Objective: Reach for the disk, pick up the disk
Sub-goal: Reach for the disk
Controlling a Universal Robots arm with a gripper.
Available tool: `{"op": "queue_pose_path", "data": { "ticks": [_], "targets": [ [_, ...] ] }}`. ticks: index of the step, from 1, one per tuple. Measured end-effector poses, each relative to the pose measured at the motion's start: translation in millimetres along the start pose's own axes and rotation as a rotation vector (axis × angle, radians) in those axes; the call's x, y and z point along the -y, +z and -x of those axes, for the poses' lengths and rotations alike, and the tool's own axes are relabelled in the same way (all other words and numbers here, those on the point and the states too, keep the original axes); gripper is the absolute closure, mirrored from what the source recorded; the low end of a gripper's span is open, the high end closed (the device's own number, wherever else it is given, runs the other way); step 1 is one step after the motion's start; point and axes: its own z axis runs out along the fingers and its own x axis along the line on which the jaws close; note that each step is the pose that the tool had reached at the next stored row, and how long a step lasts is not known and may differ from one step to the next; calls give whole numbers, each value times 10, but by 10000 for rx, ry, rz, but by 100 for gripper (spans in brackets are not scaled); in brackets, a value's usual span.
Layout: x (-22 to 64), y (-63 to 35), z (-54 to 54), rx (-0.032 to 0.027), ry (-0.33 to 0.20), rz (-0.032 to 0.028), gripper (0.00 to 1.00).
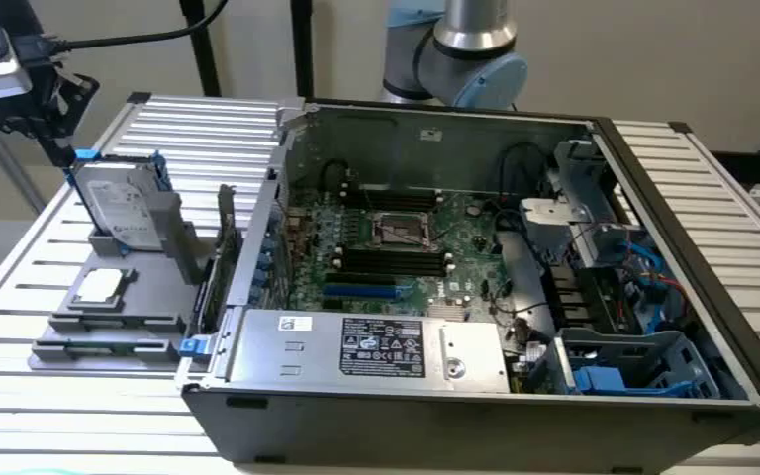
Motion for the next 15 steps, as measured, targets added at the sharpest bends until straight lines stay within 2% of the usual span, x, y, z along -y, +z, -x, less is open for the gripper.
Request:
{"op": "queue_pose_path", "data": {
  "ticks": [11,15],
  "targets": [
    [-4,-1,0,-1,0,-1,89],
    [-124,5,-3,0,3,0,89]
  ]
}}
